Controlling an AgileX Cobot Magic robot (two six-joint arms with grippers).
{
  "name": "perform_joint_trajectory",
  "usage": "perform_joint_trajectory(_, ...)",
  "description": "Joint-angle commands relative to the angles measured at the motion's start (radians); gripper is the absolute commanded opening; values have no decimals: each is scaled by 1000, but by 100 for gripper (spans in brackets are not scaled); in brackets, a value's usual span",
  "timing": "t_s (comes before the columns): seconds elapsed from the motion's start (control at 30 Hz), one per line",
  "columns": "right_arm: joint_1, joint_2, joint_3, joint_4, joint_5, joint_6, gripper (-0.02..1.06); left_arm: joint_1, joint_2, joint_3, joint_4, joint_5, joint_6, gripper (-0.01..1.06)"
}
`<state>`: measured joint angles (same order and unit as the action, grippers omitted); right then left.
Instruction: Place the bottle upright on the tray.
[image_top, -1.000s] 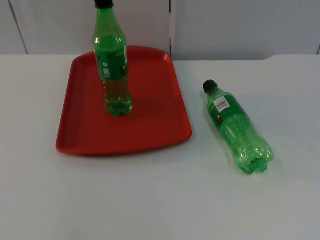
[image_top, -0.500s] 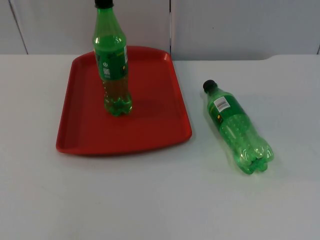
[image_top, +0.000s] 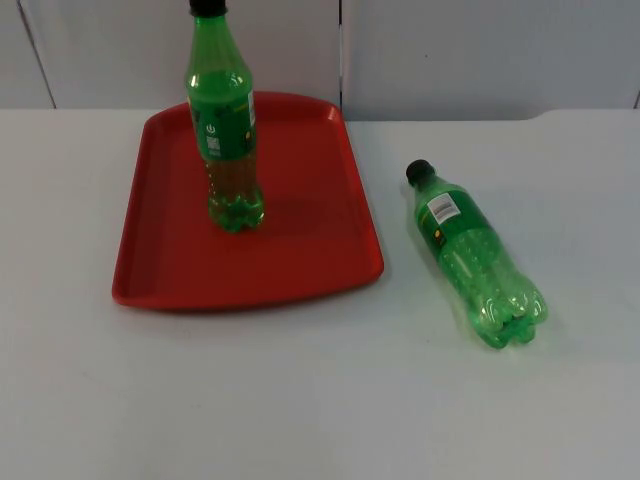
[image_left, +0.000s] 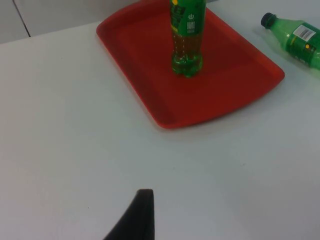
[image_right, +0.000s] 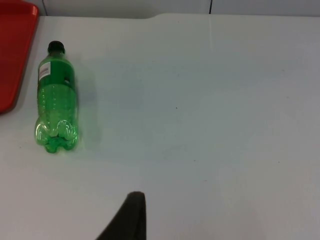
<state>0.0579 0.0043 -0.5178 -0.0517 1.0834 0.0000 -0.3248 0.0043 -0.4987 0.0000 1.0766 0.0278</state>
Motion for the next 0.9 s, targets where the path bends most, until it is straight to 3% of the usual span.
perform_joint_trajectory(0.0, -4, -4, 3, 5, -8, -16, 105, 10, -4, 5, -7, -2, 2, 105)
perform_joint_trajectory(0.17, -4, -4, 3, 5, -8, -16, 105, 52, -4, 5, -7, -2, 2, 105)
perform_joint_trajectory(0.57, -4, -4, 3, 5, -8, -16, 105, 296, -4, 5, -7, -2, 2, 105)
perform_joint_trajectory(0.87, -4, -4, 3, 5, -8, -16, 105, 303, -4, 5, -7, -2, 2, 105)
